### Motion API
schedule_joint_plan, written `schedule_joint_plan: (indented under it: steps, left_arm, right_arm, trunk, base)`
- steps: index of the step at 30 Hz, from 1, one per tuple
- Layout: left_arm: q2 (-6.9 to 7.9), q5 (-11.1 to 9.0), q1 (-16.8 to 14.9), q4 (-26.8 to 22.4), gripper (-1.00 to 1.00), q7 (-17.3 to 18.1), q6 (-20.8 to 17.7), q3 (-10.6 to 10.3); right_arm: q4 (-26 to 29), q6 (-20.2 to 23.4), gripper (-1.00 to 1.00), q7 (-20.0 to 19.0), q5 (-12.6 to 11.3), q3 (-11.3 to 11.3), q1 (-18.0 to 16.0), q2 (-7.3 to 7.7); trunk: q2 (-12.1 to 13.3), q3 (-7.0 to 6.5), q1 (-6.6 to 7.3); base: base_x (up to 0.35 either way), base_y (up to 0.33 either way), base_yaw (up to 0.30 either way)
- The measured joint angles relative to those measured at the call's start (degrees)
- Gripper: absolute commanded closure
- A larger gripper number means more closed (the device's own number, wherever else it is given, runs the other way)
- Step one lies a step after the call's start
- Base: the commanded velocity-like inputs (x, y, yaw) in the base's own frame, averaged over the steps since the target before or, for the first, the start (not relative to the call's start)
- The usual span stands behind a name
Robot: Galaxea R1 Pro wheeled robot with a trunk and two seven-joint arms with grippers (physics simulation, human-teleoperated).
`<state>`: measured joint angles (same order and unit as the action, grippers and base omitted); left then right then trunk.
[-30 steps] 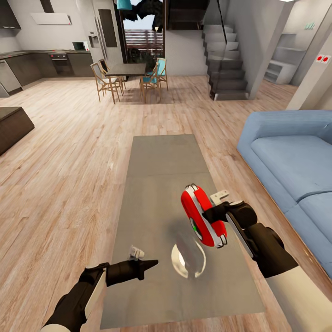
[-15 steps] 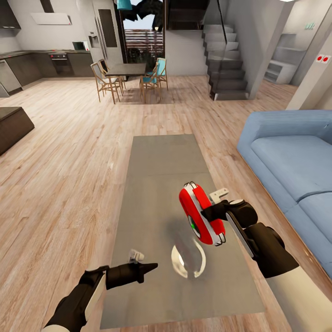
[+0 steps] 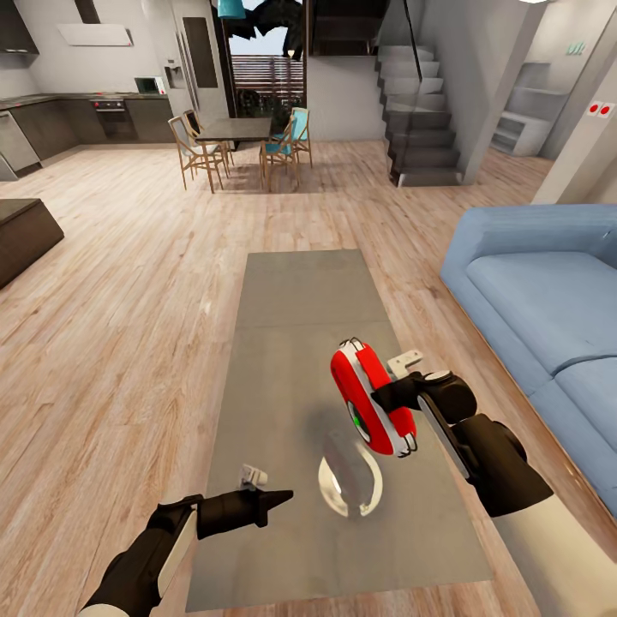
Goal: Turn on the radio receiver that's on the table in the living room.
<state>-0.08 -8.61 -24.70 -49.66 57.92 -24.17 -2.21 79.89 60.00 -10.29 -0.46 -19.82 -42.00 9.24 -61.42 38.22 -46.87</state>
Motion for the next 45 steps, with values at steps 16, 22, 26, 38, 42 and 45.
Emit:
schedule_joint_plan:
  steps: [16,22,26,38,42,45]
  left_arm:
    - [0.15,0.00,0.00,1.30,1.00,0.00,0.00,0.10]
    - [0.17,0.00,0.00,1.66,1.00,0.00,0.00,0.11]
    - [0.17,0.00,0.00,2.15,1.00,-0.06,0.00,0.10]
    - [0.00,0.00,0.00,3.22,1.00,-0.15,0.00,0.11]
    - [0.00,0.00,0.00,3.31,1.00,-0.17,0.00,0.11]
    - [0.00,0.00,0.00,3.33,1.00,-0.17,0.00,0.11]
  right_arm:
    - [-0.53,0.00,1.00,-0.19,-1.51,-0.39,0.00,0.02]
    - [-1.05,0.00,1.00,-0.17,-2.06,-0.40,0.00,0.00]
    - [-1.52,0.00,1.00,-0.19,-3.80,-0.40,0.00,0.06]
    - [-3.09,-0.01,1.00,-0.09,-8.62,-0.48,0.01,0.52]
    - [-4.16,-0.01,1.00,-0.01,-8.91,-0.49,0.00,0.62]
    - [-4.15,-0.01,1.00,0.05,-8.86,-0.44,0.00,0.62]
  trunk:
    - [0.00,0.00,0.00]
    - [0.00,0.00,0.00]
    - [0.00,0.00,0.00]
    - [0.00,0.00,0.00]
    - [0.00,0.00,0.00]
    - [0.00,0.00,0.00]
  base:
    - [0.000,0.000,0.000]
    - [0.000,0.000,0.000]
    - [0.000,0.000,0.000]
    - [0.000,0.000,0.000]
    - [0.000,0.000,0.000]
    - [0.000,0.000,0.000]
